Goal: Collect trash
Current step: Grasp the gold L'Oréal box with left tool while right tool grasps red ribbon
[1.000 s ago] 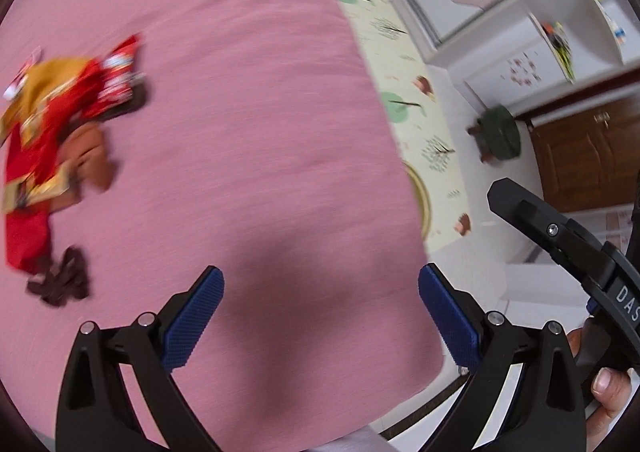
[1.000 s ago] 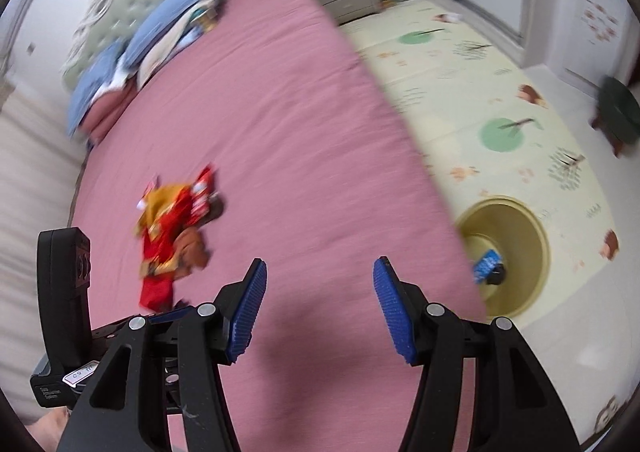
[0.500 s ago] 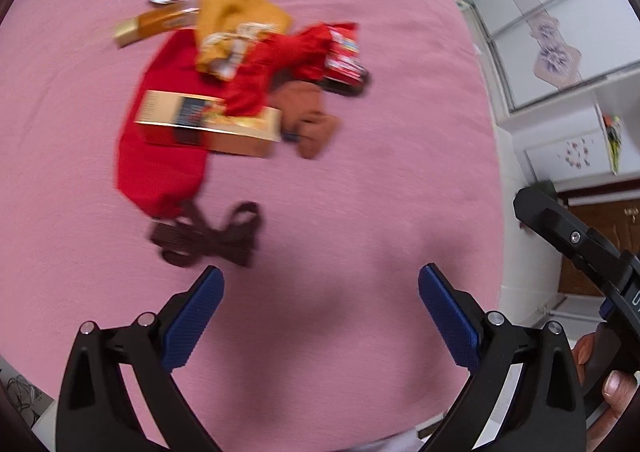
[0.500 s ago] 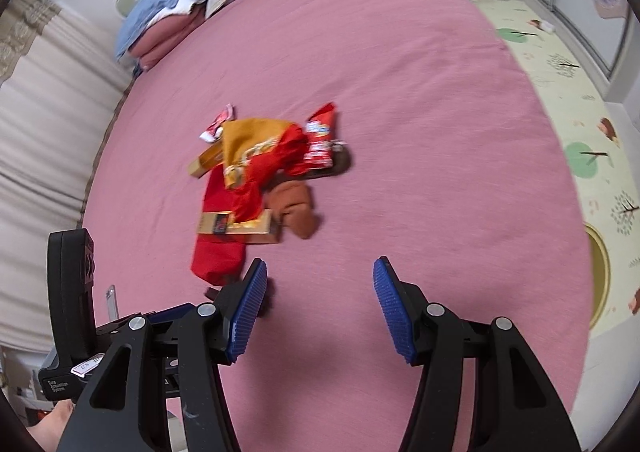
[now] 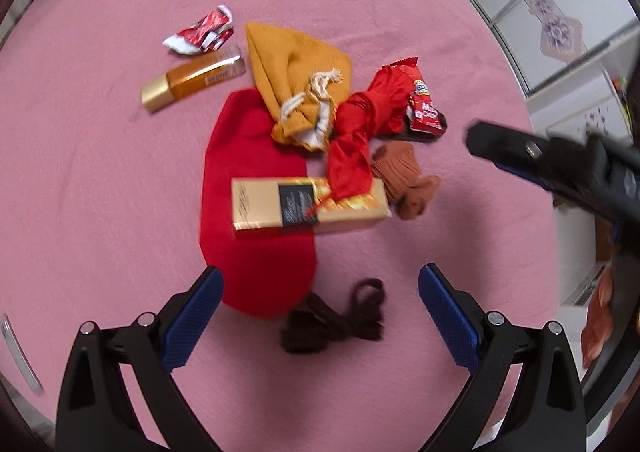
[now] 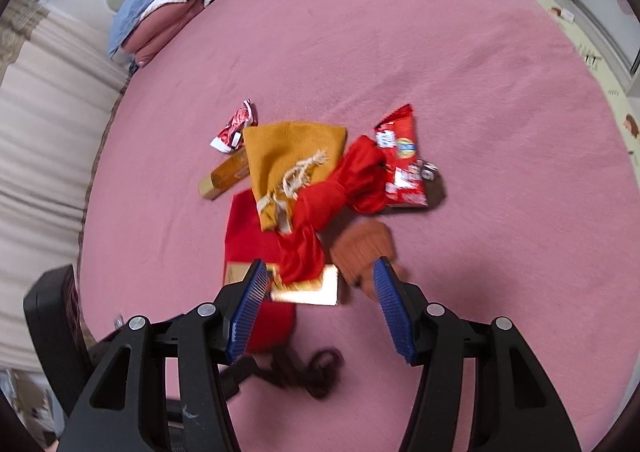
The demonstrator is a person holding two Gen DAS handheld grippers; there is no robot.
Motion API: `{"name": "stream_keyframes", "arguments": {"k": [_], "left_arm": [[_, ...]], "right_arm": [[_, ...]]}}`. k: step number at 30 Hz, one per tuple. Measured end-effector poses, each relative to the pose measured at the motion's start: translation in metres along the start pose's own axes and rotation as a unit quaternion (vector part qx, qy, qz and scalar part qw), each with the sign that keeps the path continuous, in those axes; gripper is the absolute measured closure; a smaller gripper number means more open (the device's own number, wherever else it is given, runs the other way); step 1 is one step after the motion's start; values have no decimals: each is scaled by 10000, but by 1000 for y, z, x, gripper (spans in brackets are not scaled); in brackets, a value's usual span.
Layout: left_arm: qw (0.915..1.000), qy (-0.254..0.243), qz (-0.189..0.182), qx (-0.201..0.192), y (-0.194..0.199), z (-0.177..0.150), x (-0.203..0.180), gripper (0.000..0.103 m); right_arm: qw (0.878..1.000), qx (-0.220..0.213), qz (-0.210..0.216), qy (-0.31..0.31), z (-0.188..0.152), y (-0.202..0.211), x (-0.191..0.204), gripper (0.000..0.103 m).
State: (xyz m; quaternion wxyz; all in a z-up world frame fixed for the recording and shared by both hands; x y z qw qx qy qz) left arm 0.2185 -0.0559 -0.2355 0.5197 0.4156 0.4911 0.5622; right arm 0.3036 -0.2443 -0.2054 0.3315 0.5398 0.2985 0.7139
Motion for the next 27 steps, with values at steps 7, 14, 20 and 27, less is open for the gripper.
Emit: {"name": "stream_keyframes", "arguments": {"k": [7, 14, 20, 27], "left_arm": [[9986, -518, -16, 43, -18, 20, 11, 6], [9956, -932, -24, 32, -27, 31, 17, 6], [9924, -1229, -87, -13, -35, 42, 15, 6], [9768, -2138, -98, 19, -50, 55, 3, 6]], "right_arm": [[9987, 98, -138, -486, 21, -48, -5, 48], [9903, 258, -58, -1364, 34, -89, -30, 50], [9895, 198, 193, -1415, 31, -85, -33, 70], [9921, -83, 441, -1173, 28, -34, -34, 70]]}}
Point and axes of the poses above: each gripper's, at about its wrist camera, not at the fingertips, and y roughly against the way its jaws point, x to its left, z to its top, the point moved 1 cm from there along -y, roughly the way its jaws point, and after that the axes turned 7 degrees about z, right-handed, at the moved point
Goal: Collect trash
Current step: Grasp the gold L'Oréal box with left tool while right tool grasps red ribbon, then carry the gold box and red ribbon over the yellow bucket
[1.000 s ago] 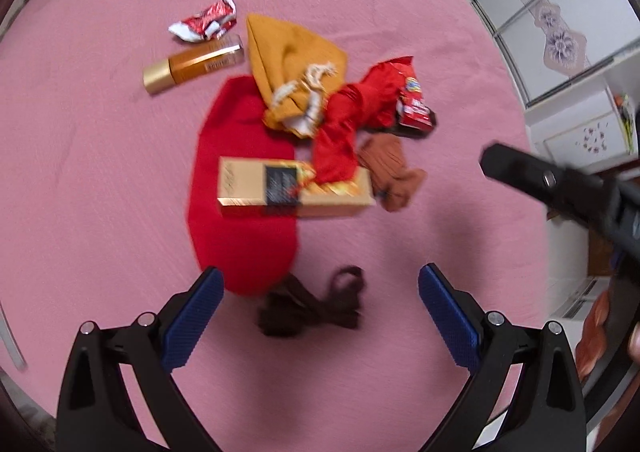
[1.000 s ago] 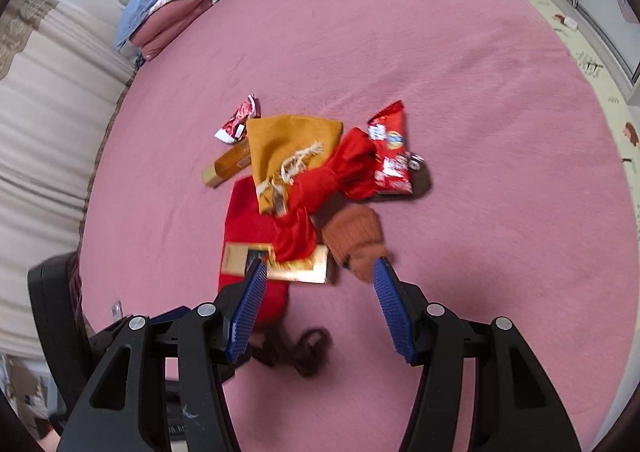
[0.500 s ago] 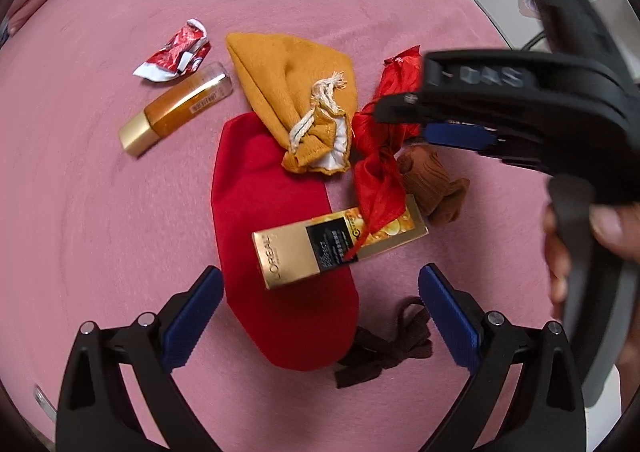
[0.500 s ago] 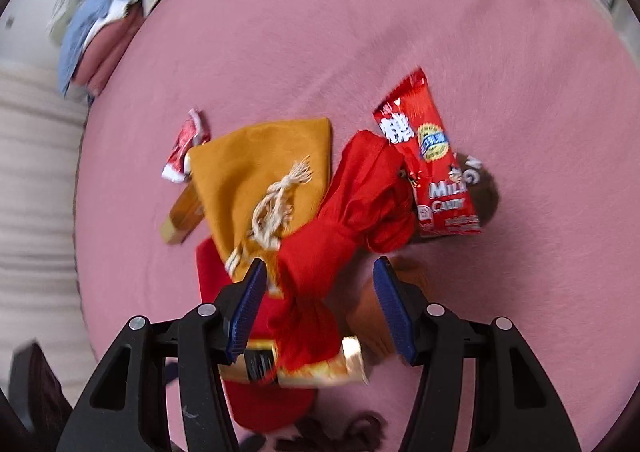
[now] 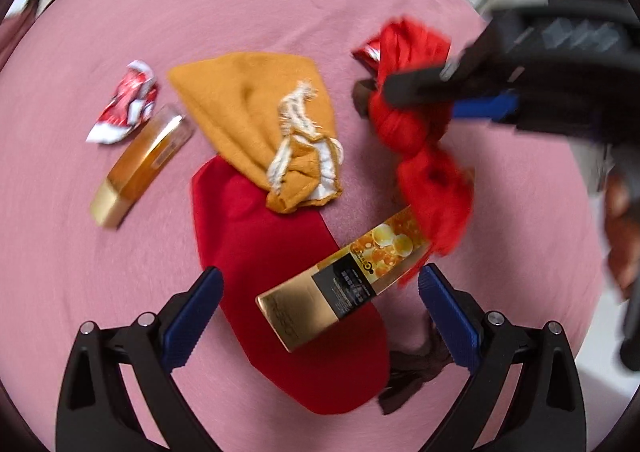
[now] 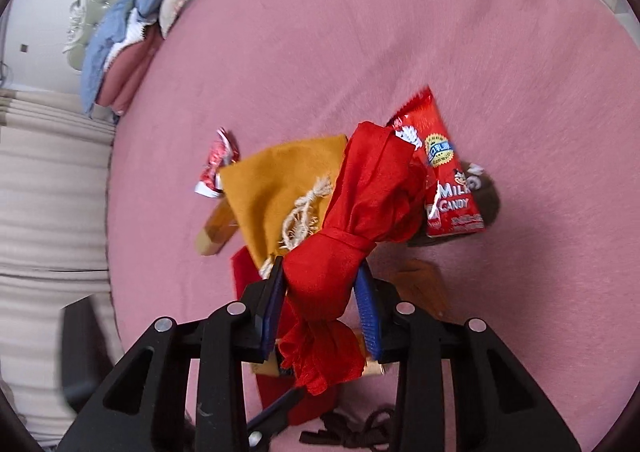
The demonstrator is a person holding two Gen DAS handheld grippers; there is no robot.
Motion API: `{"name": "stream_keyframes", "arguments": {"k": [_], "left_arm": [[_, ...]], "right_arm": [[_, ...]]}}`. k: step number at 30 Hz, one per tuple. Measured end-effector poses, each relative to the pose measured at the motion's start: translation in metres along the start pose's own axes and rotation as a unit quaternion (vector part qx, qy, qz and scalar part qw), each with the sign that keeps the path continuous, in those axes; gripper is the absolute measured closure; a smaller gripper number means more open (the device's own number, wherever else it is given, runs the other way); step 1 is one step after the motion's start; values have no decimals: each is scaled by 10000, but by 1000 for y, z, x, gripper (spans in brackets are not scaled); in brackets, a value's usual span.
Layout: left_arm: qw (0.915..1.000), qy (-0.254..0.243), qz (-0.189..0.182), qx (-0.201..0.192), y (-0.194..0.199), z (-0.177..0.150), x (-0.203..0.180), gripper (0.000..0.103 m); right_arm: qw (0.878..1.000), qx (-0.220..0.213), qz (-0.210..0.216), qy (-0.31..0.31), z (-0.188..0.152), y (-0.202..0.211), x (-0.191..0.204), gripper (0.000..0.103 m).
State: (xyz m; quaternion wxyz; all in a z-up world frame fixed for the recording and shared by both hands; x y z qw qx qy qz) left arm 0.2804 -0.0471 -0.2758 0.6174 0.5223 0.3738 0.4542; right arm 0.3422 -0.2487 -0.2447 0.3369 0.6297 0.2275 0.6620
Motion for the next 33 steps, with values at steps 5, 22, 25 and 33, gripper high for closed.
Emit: {"name": "stream_keyframes", "arguments": {"k": [5, 22, 25, 33], "left_arm": [[9973, -708, -65, 182, -17, 8, -8, 6], [9965, -258, -86, 788, -50, 1, -34, 58], [9962, 315, -384, 709, -40, -4, -25, 60], [9853, 1305, -1007, 438, 1, -18, -21, 62]], "right_arm": [[9999, -114, -26, 30, 3, 22, -6, 70], [9996, -108, -169, 201, -5, 38, -14, 70], [9994, -62, -145, 302, -15, 47, -13, 70], [9990, 11, -81, 431, -44, 72, -17, 70]]}}
Point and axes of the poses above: each gripper's, at about its wrist camera, not at the fingertips, and y roughly against the way its jaws point, x to its left, z to its top, the point moved 1 cm from there along -y, roughly the way its jaws point, and after that the axes turned 7 degrees about z, right-handed, at the moved point
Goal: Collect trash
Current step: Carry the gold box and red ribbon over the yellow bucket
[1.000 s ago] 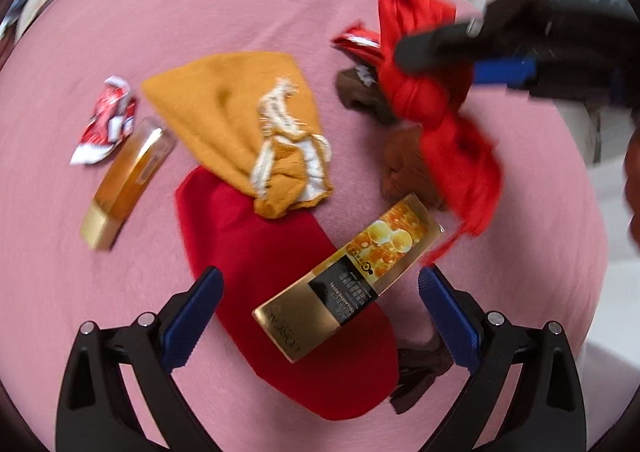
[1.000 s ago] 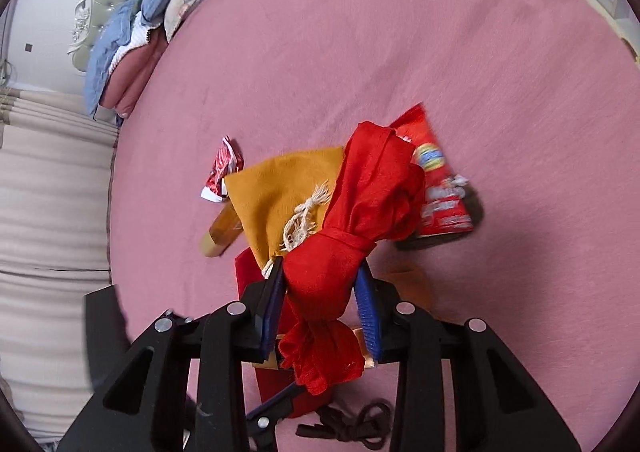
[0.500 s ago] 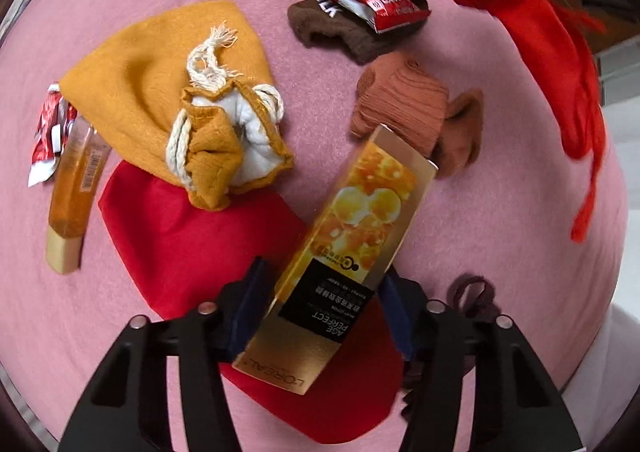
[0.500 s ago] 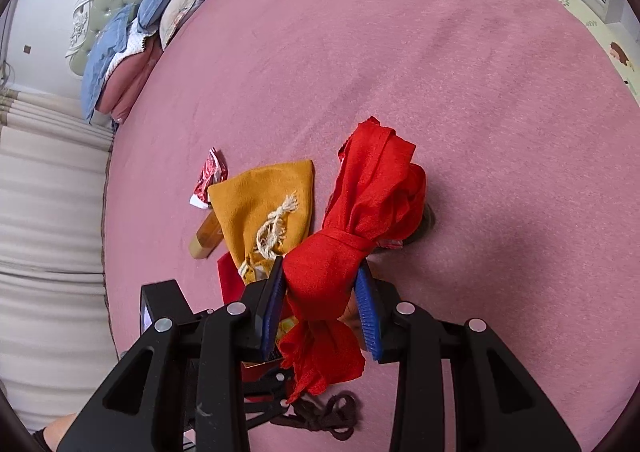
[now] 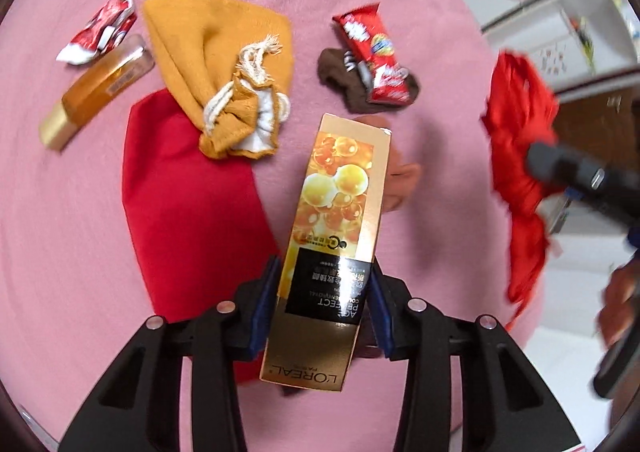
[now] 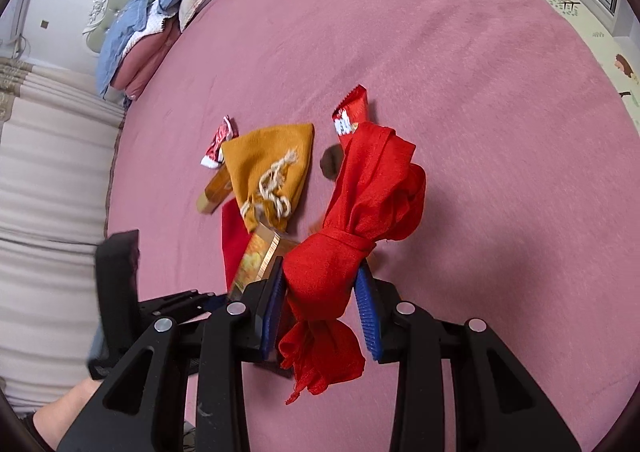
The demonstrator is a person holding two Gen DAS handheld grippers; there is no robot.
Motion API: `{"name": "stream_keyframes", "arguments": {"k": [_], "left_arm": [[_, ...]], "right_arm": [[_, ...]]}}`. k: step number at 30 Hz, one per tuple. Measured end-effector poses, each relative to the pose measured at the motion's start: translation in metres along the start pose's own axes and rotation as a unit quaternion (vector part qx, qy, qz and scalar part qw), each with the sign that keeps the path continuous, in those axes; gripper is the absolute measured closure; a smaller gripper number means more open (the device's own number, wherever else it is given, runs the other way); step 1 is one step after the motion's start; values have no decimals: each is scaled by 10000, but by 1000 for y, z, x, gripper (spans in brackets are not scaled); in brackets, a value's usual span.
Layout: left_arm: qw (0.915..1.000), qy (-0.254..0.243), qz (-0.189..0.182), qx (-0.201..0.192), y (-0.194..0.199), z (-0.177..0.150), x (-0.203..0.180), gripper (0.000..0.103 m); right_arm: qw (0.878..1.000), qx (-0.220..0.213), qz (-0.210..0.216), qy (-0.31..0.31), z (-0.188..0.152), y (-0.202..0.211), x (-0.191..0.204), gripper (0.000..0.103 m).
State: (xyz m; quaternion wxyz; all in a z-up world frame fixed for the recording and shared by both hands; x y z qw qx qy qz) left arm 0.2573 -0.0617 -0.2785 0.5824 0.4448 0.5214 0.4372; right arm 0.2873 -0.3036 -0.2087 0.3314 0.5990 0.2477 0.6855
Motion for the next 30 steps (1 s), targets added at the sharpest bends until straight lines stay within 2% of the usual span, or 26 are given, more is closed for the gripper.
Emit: {"name": "stream_keyframes", "arguments": {"k": [7, 13, 19, 30], "left_arm": [[9961, 665, -501, -294, 35, -30, -36, 62], [9925, 819, -786, -452, 52, -41, -88, 62], [9916, 726, -982, -428, 50, -55, -150, 62], [9934, 193, -1125, -129, 21, -33, -280, 62]], "right_arm": [[9997, 0, -41, 241, -34, 39, -3, 70], [9993, -39, -129, 351, -60, 81, -19, 70], [9991, -149, -221, 315, -76, 125, -46, 70], [9978, -451, -492, -37, -87, 205, -129, 70]]}}
Point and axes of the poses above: each gripper's, at about its wrist camera, not at the fingertips, and y roughly against the way its jaws point, x to its left, z to its top, the point moved 1 cm from there along -y, roughly the way its jaws point, and after that the axes turned 7 degrees about z, right-handed, at the moved point
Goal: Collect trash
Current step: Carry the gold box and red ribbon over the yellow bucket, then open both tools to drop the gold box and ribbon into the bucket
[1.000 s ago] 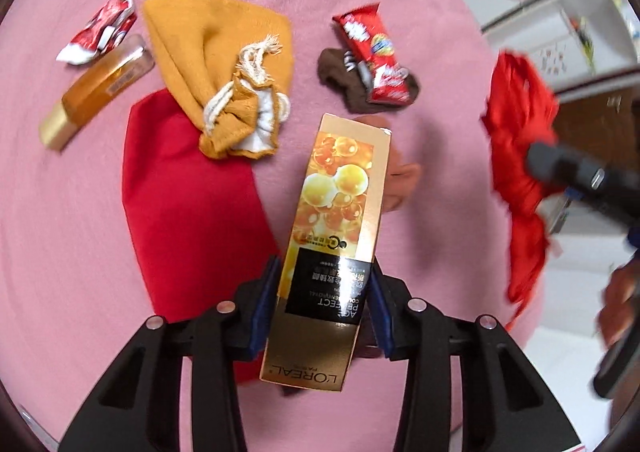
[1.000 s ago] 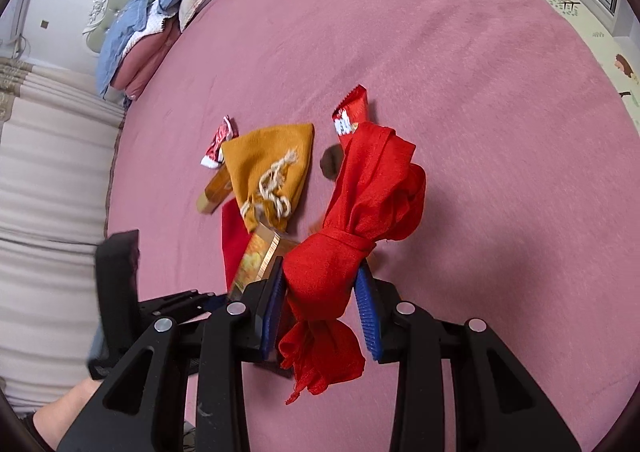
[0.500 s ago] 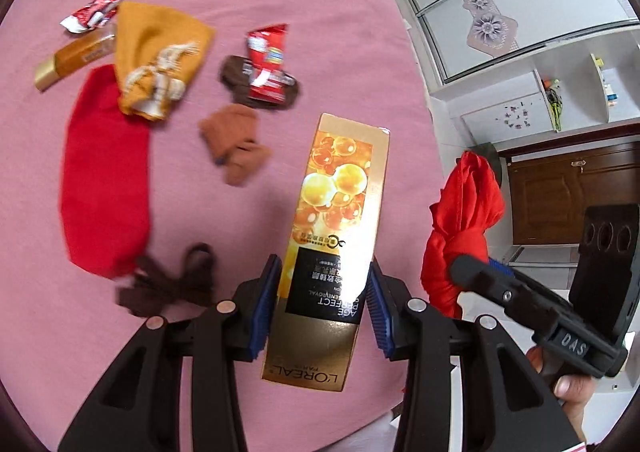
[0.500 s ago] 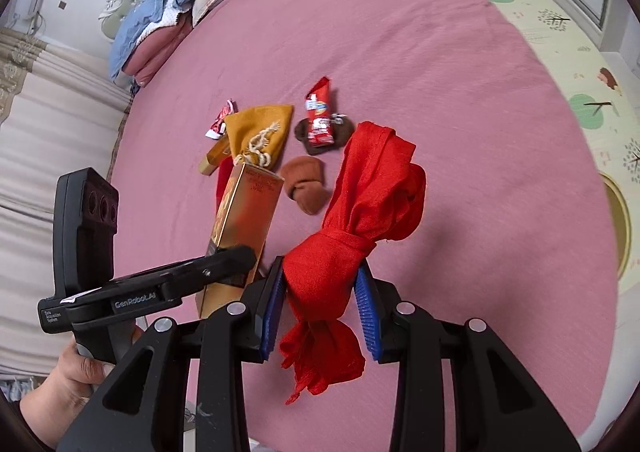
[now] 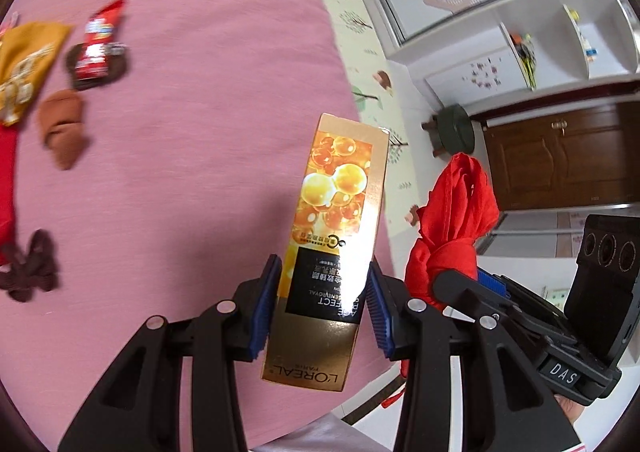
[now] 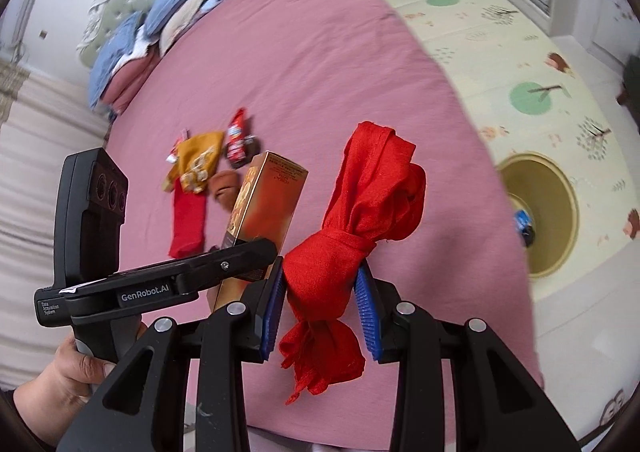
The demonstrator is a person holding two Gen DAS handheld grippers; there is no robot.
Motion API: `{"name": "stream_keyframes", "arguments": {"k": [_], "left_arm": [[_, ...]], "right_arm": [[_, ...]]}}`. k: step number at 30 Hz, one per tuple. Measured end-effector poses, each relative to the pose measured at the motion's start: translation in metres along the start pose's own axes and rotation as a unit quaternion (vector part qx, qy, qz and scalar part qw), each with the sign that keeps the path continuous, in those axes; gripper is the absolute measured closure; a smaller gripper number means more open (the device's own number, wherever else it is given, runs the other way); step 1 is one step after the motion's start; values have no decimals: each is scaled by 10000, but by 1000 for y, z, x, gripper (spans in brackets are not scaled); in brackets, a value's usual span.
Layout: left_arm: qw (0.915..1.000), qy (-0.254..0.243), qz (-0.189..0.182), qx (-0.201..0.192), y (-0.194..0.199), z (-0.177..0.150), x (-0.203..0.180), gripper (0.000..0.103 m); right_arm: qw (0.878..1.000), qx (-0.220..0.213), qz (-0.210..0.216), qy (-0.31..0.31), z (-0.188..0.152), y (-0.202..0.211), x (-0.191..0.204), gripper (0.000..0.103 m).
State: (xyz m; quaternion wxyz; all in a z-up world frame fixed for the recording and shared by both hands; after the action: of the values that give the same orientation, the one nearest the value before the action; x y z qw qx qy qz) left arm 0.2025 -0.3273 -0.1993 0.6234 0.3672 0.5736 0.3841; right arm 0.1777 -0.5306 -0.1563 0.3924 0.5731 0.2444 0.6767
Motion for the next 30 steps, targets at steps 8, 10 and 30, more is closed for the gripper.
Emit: {"name": "stream_keyframes", "arguments": {"k": [8, 10, 30], "left_arm": [[9983, -388, -160, 402, -60, 9, -79, 62], [9970, -565, -161, 497, -74, 11, -101, 62], [9848, -1425, -207, 975, -175, 72, -218, 21]], "right_arm": [[9986, -202, -256, -425, 3, 41, -77, 70], [9976, -277, -323, -555, 5, 50, -95, 70], [9835, -697, -1058, -1295, 32, 93, -228, 59]]}}
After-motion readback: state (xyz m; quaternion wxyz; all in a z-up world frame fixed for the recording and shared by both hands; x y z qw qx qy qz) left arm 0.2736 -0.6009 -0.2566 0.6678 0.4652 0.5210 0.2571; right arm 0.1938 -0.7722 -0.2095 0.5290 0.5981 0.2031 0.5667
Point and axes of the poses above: each gripper's, at about its wrist camera, not at the fingertips, and y roughly against the way its jaws point, x to its left, z to its top, the point moved 1 cm from there along -y, roughly the way its jaws point, and after that the axes turned 7 degrees about z, right-handed, at the moved point
